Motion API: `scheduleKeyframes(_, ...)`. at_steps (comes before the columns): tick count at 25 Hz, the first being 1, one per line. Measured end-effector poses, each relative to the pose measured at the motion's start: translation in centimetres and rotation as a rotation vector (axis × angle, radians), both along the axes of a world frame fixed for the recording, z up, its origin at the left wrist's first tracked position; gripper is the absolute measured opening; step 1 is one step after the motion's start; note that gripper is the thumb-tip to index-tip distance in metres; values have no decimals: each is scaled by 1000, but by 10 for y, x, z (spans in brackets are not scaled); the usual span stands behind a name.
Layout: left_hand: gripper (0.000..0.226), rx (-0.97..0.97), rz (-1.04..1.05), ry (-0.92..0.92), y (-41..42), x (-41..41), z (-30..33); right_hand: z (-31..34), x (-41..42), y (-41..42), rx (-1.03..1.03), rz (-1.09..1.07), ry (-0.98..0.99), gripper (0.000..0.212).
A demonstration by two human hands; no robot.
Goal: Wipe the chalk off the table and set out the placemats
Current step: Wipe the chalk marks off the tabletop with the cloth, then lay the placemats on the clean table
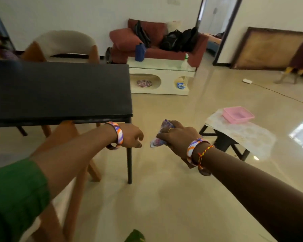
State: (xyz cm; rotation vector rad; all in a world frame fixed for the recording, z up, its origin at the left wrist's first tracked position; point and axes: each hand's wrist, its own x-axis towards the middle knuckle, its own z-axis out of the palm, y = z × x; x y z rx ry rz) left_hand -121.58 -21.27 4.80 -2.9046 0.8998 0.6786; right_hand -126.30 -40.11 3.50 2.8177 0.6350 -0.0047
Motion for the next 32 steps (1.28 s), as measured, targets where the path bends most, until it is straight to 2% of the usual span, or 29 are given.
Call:
scheduleKeyframes(7,43,63,-231,7,-175,89,-21,-21,30,-175,36,-267,25,36)
scheduleKeyframes(14,42,43,-325,0,-344,219,-8,-25,132,-336,42,-450,23,34)
scheduleKeyframes(18,42,11,-355,18,-424,278,-2,-33,170,-405,198,-551,58,32)
scheduleKeyframes(21,42,-10,-349,58,-477,317,-15,-47,194,-460,414,-687,131,28)
scheduleKeyframes(25,41,-44,-277,145,-533,361,-52,-69,246,-542,812,-917,235,23)
scheduleKeyframes(27,39,-75,-174,206,-557,387,-88,-88,282,-589,924,-962,276,24)
scheduleKeyframes(30,34,-157,86,344,-587,415,-154,-127,340,-653,1120,-1075,291,26)
scheduleKeyframes(32,37,-234,389,442,-607,423,-204,-156,379,-690,1239,-1198,308,25)
